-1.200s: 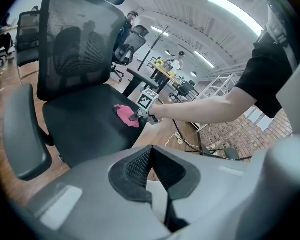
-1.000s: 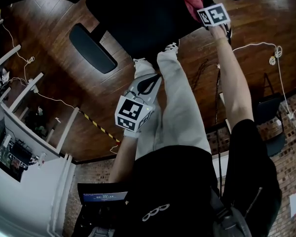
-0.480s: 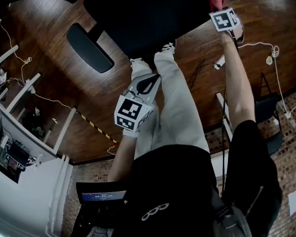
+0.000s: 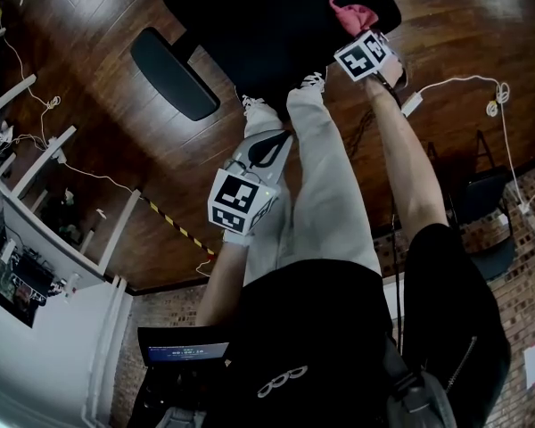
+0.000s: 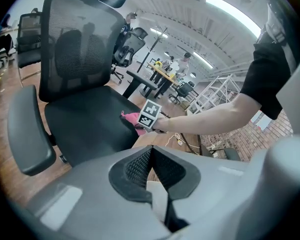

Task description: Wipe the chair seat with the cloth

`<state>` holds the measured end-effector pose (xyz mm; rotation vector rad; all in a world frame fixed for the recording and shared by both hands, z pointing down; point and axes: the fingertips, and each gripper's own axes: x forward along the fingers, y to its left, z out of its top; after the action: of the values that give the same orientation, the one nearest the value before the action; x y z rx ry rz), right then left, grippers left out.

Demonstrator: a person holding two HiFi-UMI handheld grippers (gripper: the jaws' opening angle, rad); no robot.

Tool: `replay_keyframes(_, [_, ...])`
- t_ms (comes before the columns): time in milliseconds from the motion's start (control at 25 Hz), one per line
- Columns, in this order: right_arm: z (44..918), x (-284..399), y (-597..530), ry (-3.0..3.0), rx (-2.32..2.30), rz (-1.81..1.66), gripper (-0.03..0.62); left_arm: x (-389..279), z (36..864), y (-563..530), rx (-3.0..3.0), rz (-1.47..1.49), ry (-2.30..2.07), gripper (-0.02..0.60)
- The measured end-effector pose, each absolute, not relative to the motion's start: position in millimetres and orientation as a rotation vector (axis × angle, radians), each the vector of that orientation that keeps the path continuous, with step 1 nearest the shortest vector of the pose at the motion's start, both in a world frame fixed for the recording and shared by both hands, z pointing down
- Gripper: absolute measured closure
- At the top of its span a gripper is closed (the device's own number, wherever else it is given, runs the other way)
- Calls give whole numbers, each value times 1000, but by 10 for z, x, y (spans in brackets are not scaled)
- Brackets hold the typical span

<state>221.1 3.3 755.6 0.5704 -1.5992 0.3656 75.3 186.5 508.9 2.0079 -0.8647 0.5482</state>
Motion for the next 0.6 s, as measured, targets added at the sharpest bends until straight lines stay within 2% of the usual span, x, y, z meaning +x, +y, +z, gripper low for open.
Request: replay_keyframes(600, [7447,241,1559,-1864,279,587,526,322,5133,2216,2019,567,-828,591])
